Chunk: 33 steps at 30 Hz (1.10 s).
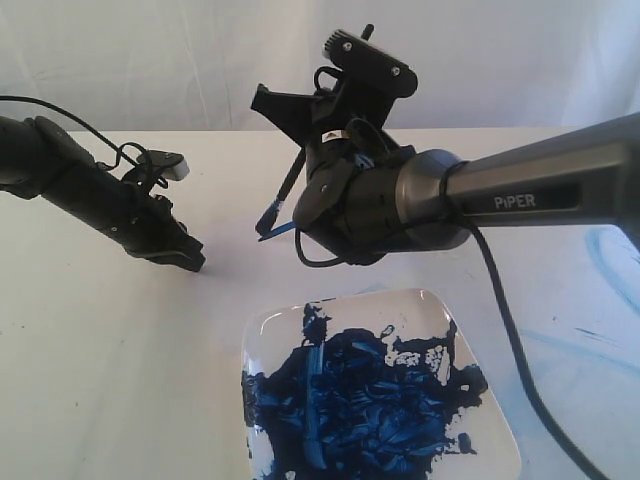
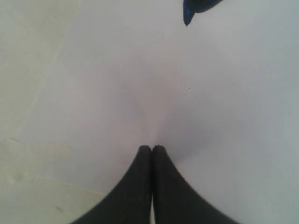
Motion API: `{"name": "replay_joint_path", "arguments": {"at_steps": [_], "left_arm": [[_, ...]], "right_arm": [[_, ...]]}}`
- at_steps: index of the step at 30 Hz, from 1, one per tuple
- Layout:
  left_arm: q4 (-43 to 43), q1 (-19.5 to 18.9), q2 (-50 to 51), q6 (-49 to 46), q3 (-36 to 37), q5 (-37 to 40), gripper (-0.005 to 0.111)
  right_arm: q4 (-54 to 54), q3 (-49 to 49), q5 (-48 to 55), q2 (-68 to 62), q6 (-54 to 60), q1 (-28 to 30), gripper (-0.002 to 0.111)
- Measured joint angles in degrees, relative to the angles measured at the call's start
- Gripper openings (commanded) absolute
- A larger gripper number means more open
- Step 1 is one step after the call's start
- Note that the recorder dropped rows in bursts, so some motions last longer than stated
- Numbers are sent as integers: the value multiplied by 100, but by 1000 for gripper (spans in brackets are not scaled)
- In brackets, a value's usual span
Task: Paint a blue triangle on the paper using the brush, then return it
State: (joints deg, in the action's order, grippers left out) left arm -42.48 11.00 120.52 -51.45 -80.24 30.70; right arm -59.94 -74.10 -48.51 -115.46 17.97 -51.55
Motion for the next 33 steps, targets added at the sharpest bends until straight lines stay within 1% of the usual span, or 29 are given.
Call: {"name": "replay_joint_path", "arguments": {"at_steps": [33], "left_arm": [[0, 0, 0, 0, 0, -10, 0]], "right_arm": [[108, 0, 21, -10, -9, 0, 0]]}}
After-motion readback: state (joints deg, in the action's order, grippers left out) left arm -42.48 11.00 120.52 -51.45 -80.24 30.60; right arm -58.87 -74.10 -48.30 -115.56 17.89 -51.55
